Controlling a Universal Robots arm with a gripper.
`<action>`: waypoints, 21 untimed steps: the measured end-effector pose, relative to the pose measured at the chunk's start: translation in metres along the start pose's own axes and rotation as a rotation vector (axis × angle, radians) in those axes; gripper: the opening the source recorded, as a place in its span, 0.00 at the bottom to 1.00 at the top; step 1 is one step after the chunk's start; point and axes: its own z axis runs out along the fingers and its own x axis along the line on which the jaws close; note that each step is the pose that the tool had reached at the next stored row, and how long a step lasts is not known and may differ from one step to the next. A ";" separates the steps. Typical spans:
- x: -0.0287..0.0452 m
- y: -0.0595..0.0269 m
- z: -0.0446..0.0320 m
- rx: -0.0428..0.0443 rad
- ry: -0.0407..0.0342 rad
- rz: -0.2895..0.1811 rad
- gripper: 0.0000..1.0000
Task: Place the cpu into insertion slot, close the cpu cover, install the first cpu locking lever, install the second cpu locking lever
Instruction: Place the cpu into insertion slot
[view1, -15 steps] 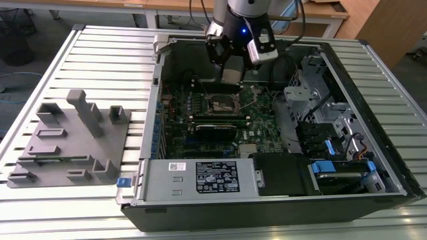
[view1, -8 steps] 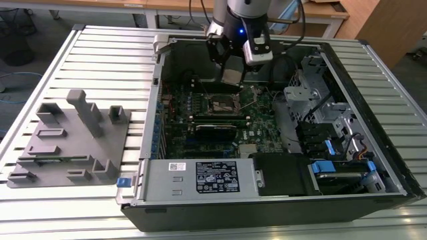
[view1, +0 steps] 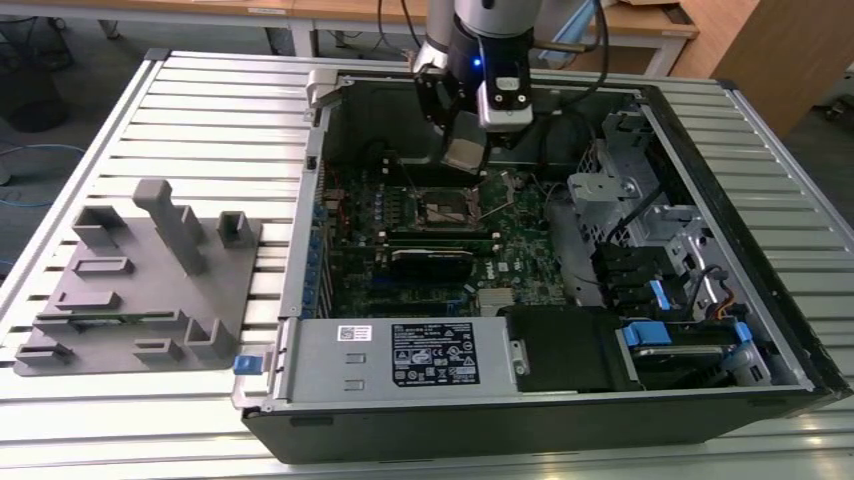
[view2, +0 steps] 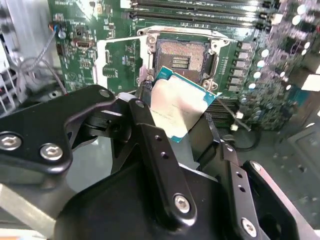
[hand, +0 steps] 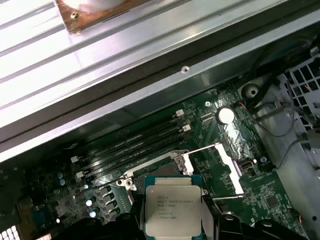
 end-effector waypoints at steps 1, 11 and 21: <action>0.0000 0.0000 0.0001 -0.0001 -0.0015 0.018 0.54; 0.0000 0.0000 0.0002 -0.0007 -0.0036 0.040 0.54; 0.0000 -0.0001 0.0015 -0.0040 -0.0190 0.212 0.54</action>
